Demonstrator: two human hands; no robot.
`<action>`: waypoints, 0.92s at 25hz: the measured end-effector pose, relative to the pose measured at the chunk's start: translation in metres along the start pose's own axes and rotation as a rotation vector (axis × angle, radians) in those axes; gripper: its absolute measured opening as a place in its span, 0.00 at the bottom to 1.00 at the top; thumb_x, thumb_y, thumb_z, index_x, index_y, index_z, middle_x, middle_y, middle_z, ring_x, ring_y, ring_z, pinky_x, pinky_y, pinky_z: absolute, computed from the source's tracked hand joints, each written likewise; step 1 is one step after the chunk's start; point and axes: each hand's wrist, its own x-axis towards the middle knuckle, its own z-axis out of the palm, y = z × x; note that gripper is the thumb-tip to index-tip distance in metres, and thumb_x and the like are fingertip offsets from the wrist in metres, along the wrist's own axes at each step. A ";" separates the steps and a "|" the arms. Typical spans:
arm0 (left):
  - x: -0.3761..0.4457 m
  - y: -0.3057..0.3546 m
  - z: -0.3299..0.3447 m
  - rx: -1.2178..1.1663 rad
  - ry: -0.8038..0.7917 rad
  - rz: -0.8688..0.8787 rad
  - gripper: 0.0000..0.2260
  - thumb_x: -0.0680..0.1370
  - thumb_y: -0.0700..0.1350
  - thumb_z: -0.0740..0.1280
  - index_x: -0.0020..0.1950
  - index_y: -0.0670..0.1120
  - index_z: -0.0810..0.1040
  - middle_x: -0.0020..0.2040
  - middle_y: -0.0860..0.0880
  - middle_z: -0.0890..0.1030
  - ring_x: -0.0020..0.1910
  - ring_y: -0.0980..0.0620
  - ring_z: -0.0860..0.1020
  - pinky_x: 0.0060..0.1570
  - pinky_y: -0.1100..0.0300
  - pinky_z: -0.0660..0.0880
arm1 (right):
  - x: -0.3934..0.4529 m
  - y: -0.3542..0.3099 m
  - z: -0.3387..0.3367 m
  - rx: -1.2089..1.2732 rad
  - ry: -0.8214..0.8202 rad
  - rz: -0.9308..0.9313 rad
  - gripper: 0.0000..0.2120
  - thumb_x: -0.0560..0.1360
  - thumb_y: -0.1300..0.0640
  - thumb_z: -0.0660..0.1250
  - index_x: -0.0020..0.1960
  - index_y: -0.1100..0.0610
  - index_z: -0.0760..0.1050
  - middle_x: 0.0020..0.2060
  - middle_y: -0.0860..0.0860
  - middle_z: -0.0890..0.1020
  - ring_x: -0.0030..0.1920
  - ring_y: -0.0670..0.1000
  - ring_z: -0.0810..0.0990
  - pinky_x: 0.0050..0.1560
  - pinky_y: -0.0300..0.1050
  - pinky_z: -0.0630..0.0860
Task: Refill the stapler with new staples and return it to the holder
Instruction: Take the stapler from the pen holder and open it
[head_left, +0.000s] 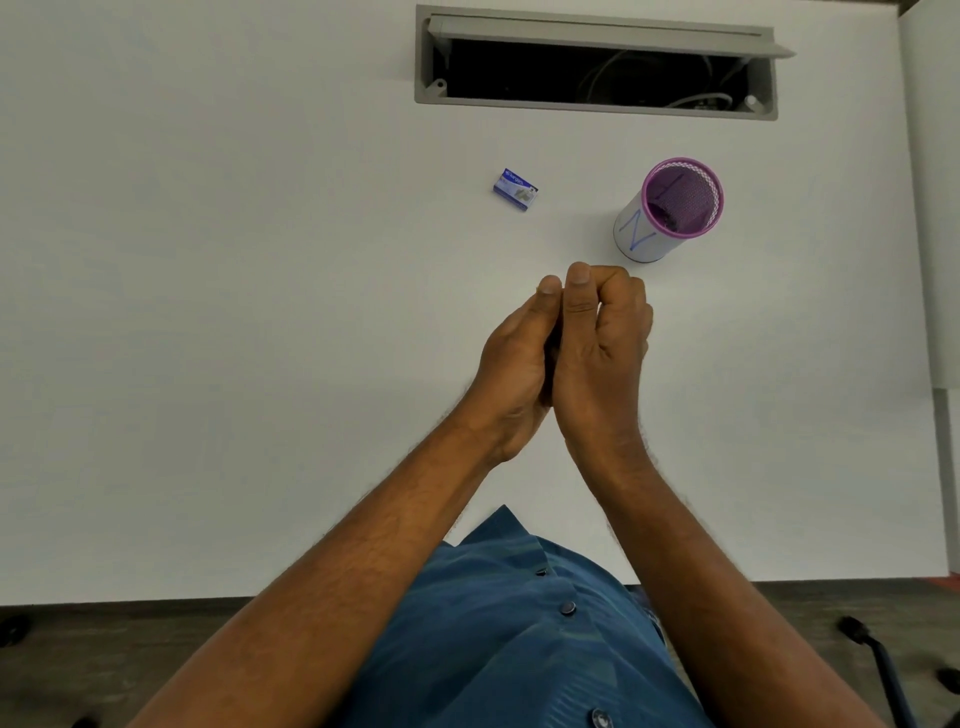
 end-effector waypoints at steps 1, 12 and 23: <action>0.000 0.001 0.000 -0.020 -0.016 -0.004 0.23 0.86 0.55 0.51 0.71 0.43 0.75 0.66 0.41 0.81 0.67 0.45 0.79 0.70 0.49 0.74 | 0.000 0.001 0.000 -0.029 0.001 -0.020 0.10 0.83 0.44 0.53 0.45 0.42 0.69 0.41 0.39 0.71 0.47 0.40 0.70 0.50 0.34 0.67; -0.003 0.004 0.001 -0.100 -0.042 0.061 0.17 0.77 0.58 0.61 0.55 0.47 0.79 0.46 0.49 0.84 0.50 0.51 0.83 0.56 0.54 0.80 | 0.000 -0.003 -0.002 -0.107 0.058 -0.254 0.14 0.81 0.44 0.58 0.45 0.53 0.71 0.41 0.48 0.70 0.44 0.49 0.69 0.48 0.47 0.69; -0.004 0.006 -0.009 -0.187 -0.129 -0.005 0.19 0.76 0.59 0.62 0.56 0.47 0.80 0.46 0.50 0.86 0.48 0.54 0.85 0.51 0.61 0.82 | 0.003 -0.004 -0.001 -0.153 0.020 -0.383 0.13 0.82 0.51 0.57 0.46 0.58 0.73 0.41 0.50 0.70 0.45 0.52 0.70 0.47 0.57 0.71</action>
